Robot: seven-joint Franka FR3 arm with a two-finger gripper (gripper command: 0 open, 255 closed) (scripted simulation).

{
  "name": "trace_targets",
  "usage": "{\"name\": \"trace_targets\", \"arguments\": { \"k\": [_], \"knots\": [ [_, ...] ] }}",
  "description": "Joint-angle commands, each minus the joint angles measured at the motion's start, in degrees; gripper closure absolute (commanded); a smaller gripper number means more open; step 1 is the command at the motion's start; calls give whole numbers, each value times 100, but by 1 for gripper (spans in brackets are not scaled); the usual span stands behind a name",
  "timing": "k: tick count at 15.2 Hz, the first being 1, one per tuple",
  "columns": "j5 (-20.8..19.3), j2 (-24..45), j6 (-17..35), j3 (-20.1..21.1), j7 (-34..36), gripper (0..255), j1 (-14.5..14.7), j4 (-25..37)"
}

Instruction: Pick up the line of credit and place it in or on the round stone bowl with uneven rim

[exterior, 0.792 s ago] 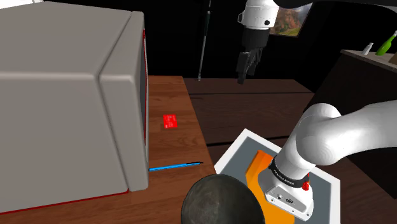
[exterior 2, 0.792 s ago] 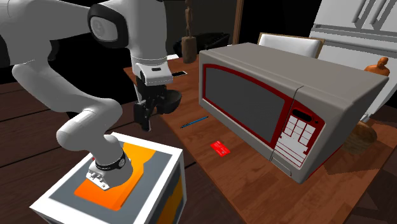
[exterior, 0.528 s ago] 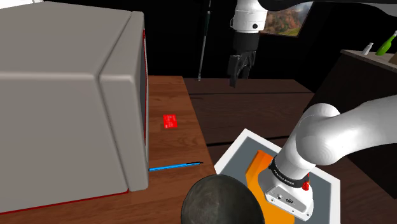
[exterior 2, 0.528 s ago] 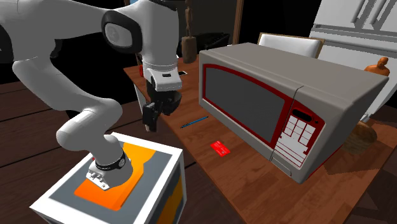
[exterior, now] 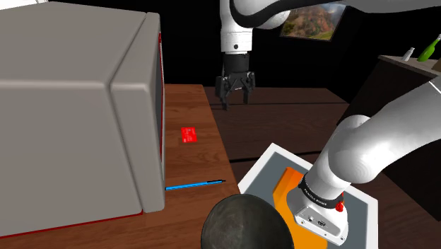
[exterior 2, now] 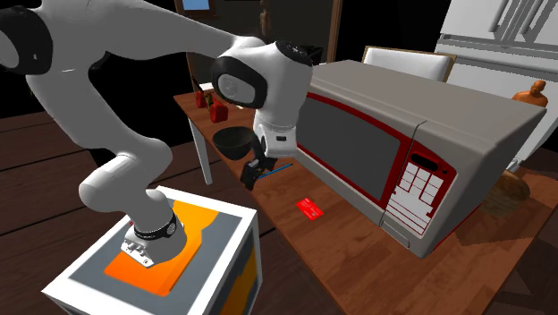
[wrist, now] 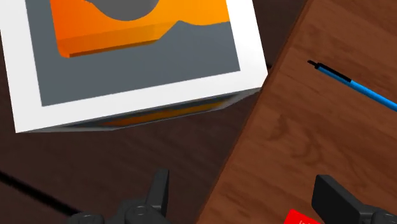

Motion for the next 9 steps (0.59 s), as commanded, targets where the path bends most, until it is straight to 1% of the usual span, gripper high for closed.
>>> {"name": "trace_targets", "arguments": {
  "k": [1,9],
  "knots": [
    [185,548,115,69,333,0,-24,266],
    [874,2542,542,205,1473,0,-24,1299]
  ]
}}
